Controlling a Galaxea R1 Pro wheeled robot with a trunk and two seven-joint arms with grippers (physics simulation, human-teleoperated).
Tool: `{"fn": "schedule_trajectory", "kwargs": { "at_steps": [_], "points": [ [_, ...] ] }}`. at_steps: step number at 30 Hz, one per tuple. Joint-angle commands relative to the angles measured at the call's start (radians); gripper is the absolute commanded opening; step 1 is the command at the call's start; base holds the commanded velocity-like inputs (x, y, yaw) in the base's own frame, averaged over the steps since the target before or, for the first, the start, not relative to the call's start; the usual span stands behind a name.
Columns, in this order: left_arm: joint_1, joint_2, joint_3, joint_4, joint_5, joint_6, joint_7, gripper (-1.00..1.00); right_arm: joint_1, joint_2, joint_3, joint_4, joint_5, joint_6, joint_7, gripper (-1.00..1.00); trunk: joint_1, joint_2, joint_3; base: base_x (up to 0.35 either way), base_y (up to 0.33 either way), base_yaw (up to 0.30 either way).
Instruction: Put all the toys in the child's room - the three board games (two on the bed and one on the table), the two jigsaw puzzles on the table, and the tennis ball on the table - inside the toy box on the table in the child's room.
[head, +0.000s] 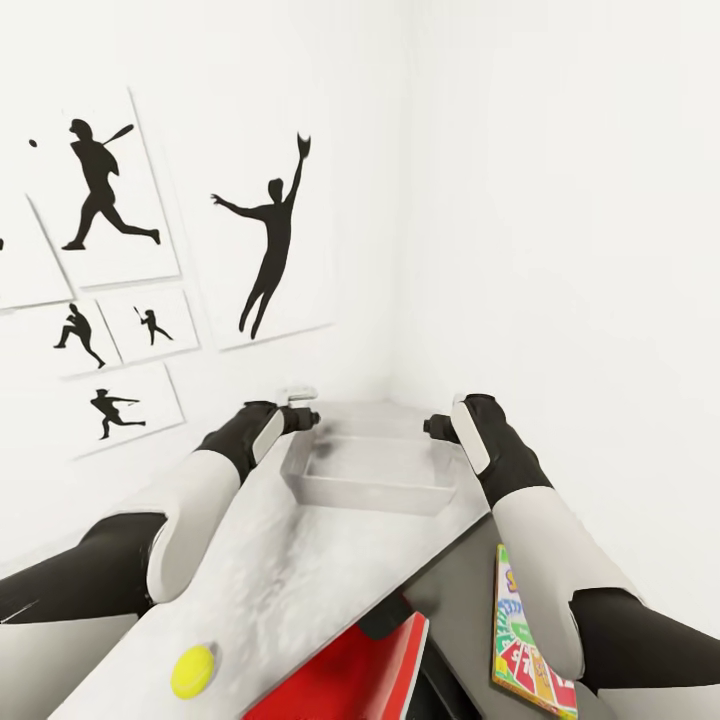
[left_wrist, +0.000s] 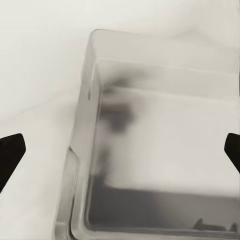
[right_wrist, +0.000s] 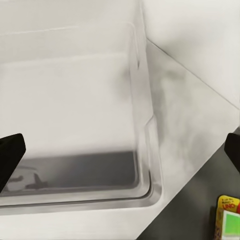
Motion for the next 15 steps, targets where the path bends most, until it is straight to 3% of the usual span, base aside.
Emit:
{"fn": "schedule_trajectory", "kwargs": {
  "at_steps": [1, 7, 15],
  "points": [
    [-0.001, 0.002, -0.009, -0.002, 0.001, 0.006, -0.012, 1.0, -0.001, 0.001, -0.001, -0.001, -0.009, 0.002, -0.009, 1.0, 0.001, -0.002, -0.004, 0.0, 0.0, 0.0],
    [-0.001, 0.023, -0.035, 0.0, -0.002, 0.008, -0.083, 1.0, -0.001, 0.0, -0.001, -0.001, -0.007, 0.001, -0.009, 1.0, 0.001, -0.002, -0.014, 0.0, 0.0, 0.0],
    [-0.001, 0.036, -0.039, 0.0, -0.003, 0.001, -0.098, 1.0, -0.001, 0.0, -0.001, -0.001, -0.008, 0.0, -0.008, 1.0, 0.001, -0.002, -0.027, 0.0, 0.0, 0.0]
  ]
}}
